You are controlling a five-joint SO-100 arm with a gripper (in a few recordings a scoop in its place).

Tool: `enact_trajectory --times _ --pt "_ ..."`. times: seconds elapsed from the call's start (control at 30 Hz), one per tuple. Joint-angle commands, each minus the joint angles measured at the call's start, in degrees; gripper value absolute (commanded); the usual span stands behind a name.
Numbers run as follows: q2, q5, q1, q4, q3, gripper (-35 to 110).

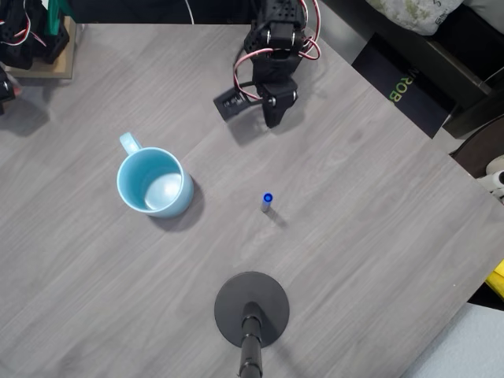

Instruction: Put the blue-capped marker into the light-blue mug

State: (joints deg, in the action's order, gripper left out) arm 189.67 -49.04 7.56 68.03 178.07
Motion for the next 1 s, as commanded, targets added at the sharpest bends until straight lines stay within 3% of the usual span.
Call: enact_trajectory --times 0.0,0.17,0.53,0.7,0.97 --pt "1.49 -18.54 3.16 -3.6 -1.23 2" --pt "1.49 -24.79 3.78 -5.01 -17.14 7" --pt "-4.31 -35.6 8.79 -43.24 -23.73 19" --pt "-16.26 -35.86 8.96 -55.99 -27.16 22" --pt "-42.01 -35.51 9.58 -66.27 -44.65 22"
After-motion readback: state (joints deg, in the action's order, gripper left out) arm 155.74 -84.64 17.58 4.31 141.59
